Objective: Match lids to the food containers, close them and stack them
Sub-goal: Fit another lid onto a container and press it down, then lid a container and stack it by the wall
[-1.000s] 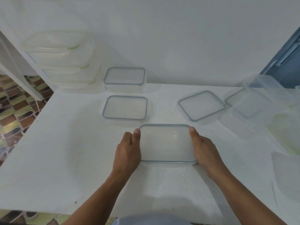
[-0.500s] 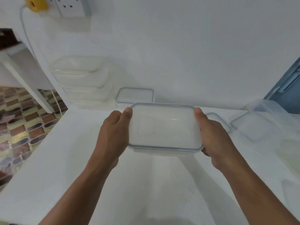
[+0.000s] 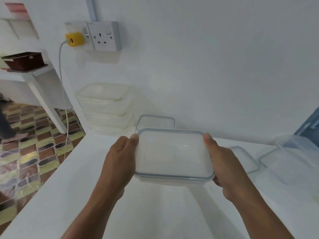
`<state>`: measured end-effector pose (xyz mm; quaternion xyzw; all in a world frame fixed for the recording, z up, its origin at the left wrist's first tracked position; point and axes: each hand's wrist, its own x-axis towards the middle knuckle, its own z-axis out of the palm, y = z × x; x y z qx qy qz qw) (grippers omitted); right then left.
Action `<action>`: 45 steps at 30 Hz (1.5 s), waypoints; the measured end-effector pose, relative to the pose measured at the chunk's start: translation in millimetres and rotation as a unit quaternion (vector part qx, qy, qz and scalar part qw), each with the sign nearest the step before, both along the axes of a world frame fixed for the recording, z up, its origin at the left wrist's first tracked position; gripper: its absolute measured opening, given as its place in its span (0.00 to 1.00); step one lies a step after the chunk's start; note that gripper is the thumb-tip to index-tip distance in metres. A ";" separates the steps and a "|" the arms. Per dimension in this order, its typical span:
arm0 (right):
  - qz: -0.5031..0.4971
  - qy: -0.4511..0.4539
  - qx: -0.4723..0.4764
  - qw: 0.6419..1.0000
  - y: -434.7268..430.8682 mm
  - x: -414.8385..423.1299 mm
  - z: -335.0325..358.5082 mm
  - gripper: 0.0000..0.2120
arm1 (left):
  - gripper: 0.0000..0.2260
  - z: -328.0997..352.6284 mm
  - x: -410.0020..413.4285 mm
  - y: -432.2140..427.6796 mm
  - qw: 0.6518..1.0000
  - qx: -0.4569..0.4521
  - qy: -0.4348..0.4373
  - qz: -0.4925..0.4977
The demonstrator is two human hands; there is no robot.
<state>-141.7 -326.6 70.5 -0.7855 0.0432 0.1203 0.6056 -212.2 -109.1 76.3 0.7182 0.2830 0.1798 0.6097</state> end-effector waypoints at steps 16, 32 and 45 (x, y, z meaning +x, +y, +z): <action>-0.017 0.046 -0.027 0.998 62.4 101.2 -34.6 0.26 | 0.19 -29.4 100.8 56.6 0.986 0.143 0.081 -0.022; -0.042 0.064 -0.021 0.997 116.2 220.8 -71.3 0.28 | 0.15 -67.1 203.1 82.5 0.961 0.253 0.114 -0.003; -0.027 0.083 0.016 0.996 115.7 206.6 -64.6 0.33 | 0.26 -70.6 186.1 68.2 0.981 0.167 0.087 0.036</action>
